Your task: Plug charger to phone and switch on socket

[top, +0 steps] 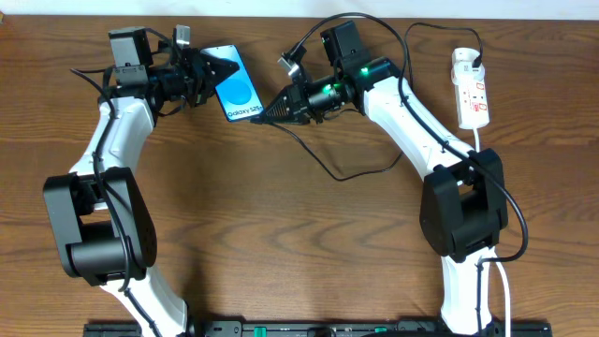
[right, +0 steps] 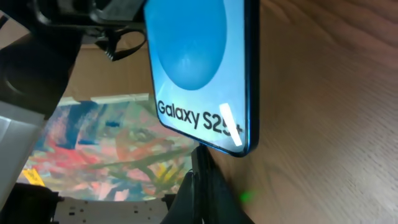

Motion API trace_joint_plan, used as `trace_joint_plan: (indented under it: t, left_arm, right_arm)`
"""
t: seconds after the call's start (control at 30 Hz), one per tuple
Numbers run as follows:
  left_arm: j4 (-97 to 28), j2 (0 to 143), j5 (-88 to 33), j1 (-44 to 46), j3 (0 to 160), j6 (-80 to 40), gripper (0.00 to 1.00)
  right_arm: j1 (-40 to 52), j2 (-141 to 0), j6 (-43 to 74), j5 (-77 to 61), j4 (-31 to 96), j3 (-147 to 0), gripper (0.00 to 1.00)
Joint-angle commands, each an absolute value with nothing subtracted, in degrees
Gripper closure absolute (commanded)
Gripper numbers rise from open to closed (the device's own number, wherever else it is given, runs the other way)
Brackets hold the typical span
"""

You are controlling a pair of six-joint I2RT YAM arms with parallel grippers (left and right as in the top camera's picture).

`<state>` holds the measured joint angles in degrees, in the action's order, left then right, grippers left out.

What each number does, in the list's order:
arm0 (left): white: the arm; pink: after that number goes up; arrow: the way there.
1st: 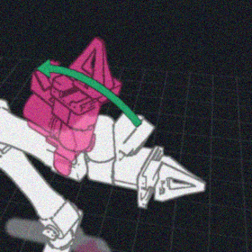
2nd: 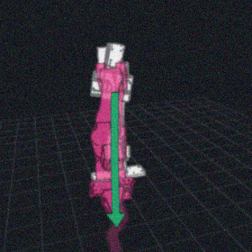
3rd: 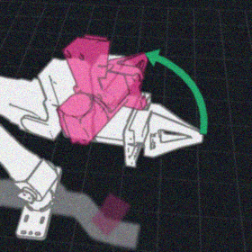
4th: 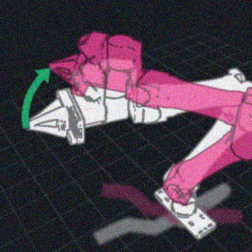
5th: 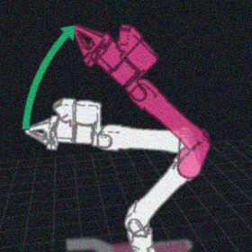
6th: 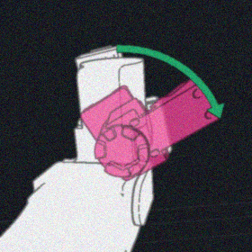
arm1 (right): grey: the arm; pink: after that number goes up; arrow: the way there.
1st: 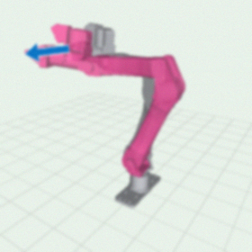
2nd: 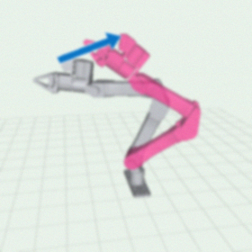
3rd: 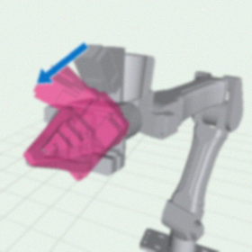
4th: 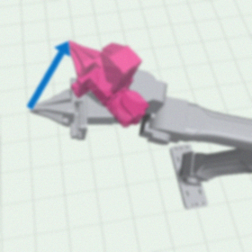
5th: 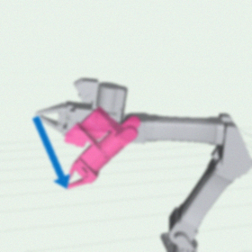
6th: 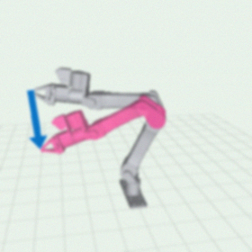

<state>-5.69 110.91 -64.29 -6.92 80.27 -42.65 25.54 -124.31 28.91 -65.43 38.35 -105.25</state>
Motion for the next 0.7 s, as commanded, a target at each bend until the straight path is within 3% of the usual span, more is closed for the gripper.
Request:
trace_joint_plan:
  t: [0.0,0.27,0.5,0.67]
  left_arm:
    - [-4.91,110.04,-66.39,-6.31,80.68,-43.42,0.93]
    - [-0.47,110.04,-66.41,-8.01,80.68,-46.13,0.93]
    - [0.51,109.80,-67.07,-9.30,80.68,-46.87,0.93]
    - [0.49,109.80,-67.51,-9.37,80.68,-46.89,0.93]
  right_arm:
    - [26.83,-123.76,26.06,-60.20,42.11,-105.95,0.99]
    - [26.48,-123.74,18.02,-44.10,53.71,-105.95,0.99]
    - [27.46,-123.87,14.37,-15.25,60.05,-105.93,0.99]
    - [28.01,-123.90,13.19,-11.49,60.77,-104.99,0.97]
